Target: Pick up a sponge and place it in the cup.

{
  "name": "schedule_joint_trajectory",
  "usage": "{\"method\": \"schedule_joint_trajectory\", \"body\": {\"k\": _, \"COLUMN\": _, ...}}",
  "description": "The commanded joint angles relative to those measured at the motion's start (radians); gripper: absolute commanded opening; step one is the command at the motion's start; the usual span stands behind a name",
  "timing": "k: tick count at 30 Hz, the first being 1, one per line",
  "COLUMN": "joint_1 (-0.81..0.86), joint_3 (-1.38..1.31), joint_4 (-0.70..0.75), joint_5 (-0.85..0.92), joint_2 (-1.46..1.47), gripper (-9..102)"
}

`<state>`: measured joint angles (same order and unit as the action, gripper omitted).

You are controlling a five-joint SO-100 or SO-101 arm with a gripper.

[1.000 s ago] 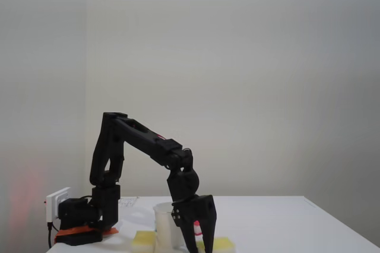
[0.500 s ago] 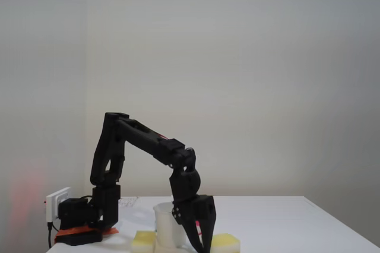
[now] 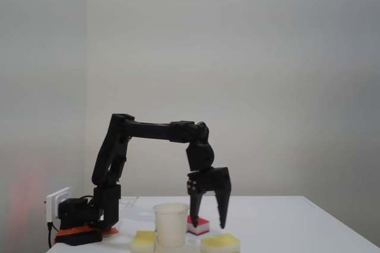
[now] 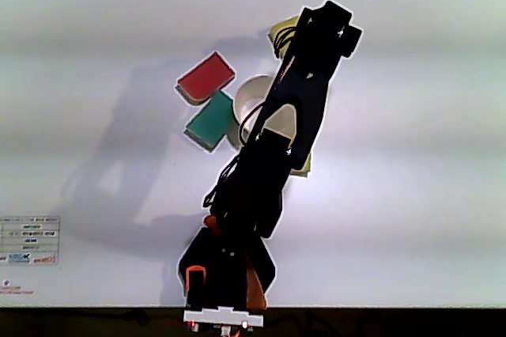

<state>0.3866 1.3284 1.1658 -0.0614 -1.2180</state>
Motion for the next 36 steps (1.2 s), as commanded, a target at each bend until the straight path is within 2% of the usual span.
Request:
{"method": "schedule_joint_trajectory", "body": {"k": 1, "joint_1": -0.012, "joint_3": -0.063, "joint_4": 0.015, "joint_5": -0.035, "joint_2": -0.003, "gripper": 30}}
{"method": "schedule_joint_trajectory", "body": {"k": 15, "joint_1": -0.057, "joint_3": -0.187, "joint_4": -0.043, "joint_5": -0.132, "joint_2": 0.212, "gripper": 31}}
{"method": "schedule_joint_trajectory", "body": {"k": 19, "joint_1": -0.054, "joint_3": -0.179, "joint_4": -0.074, "joint_5": -0.176, "joint_2": 0.247, "gripper": 19}}
{"method": "schedule_joint_trajectory", "body": {"k": 23, "joint_1": -0.06, "joint_3": -0.167, "joint_4": -0.103, "joint_5": -0.268, "joint_2": 0.276, "gripper": 1}}
{"method": "schedule_joint_trajectory", "body": {"k": 28, "joint_1": -0.061, "joint_3": -0.143, "joint_4": -0.123, "joint_5": -0.31, "joint_2": 0.275, "gripper": 0}}
{"method": "schedule_joint_trajectory", "body": {"k": 30, "joint_1": -0.064, "joint_3": -0.112, "joint_4": -0.092, "joint_5": -0.318, "joint_2": 0.212, "gripper": 0}}
{"method": "schedule_joint_trajectory", "body": {"k": 36, "joint_1": -0.086, "joint_3": -0.094, "joint_4": 0.169, "joint_5": -0.268, "joint_2": -0.066, "gripper": 0}}
